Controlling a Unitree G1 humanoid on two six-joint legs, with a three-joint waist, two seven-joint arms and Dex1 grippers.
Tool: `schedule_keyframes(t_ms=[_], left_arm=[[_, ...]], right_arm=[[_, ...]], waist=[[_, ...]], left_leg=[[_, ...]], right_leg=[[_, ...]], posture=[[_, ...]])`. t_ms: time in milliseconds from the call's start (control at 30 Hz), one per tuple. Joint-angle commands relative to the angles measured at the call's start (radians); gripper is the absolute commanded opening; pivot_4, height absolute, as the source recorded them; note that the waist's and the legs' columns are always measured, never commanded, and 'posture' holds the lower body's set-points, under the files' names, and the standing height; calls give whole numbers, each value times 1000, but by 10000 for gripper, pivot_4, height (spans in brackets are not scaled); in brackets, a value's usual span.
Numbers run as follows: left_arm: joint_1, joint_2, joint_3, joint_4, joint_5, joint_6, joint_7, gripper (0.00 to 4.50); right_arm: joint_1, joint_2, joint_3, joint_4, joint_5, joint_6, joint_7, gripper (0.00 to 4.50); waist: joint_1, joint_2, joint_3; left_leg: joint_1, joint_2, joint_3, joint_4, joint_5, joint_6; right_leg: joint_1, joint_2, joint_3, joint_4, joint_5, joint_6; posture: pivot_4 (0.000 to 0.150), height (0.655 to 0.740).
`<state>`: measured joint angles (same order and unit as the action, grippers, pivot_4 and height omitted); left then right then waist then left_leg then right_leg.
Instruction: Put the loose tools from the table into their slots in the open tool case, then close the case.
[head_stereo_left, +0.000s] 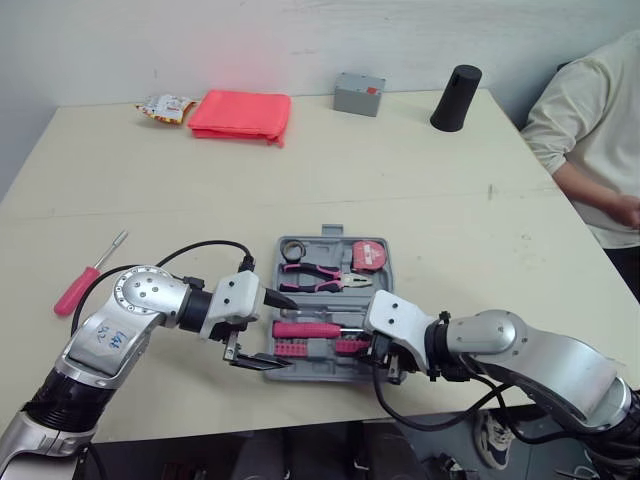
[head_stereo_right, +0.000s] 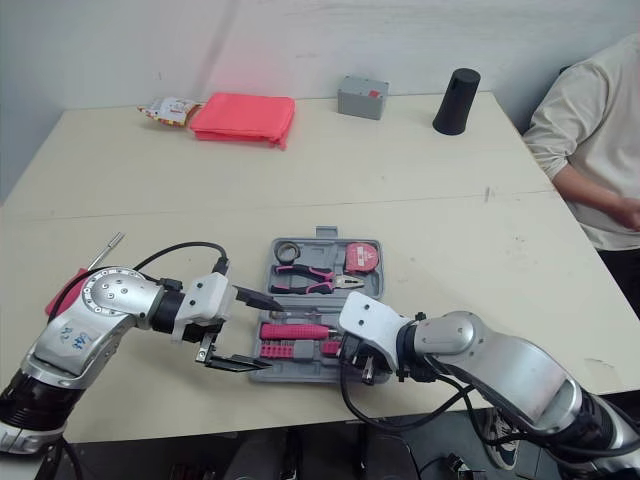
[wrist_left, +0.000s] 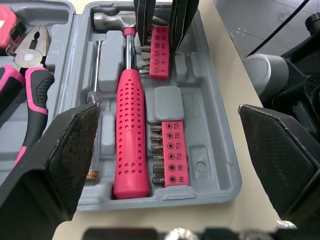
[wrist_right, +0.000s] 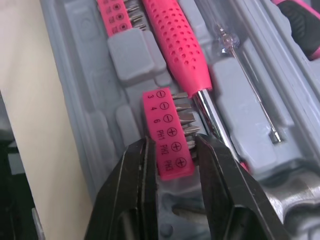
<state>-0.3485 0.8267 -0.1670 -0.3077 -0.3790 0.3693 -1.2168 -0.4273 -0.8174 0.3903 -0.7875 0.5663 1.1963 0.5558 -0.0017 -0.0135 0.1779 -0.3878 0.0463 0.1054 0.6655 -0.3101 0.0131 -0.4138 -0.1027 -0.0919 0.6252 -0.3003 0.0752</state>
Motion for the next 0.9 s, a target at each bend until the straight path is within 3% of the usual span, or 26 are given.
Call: schedule_keyframes(t_ms=[33,500,900], left_arm=[[-27,-9,1,-20,4,-1,5,45000],[-6,-4,0,-62,0,17,1,45000],[0,-10,-13,-70,15,13,5,45000]], right_arm=[[5,-3,6,-5,-11,-26,26,7754],[-3,49,99,27,-70,-68,60,7754],[-55,71,84,4,-69,-33,78,7754]], waist=[[0,0,0],[-5,0,0],[-2,0,0]], left_leg=[[0,0,0,0,0,0],[1,2,0,0,1,-2],[1,2,0,0,1,-2]], right_leg=[[0,0,0,0,0,0],[0,3,1,1,0,-1],[0,3,1,1,-1,-1]], posture=[[1500,7400],[1500,7400],[1500,7400]])
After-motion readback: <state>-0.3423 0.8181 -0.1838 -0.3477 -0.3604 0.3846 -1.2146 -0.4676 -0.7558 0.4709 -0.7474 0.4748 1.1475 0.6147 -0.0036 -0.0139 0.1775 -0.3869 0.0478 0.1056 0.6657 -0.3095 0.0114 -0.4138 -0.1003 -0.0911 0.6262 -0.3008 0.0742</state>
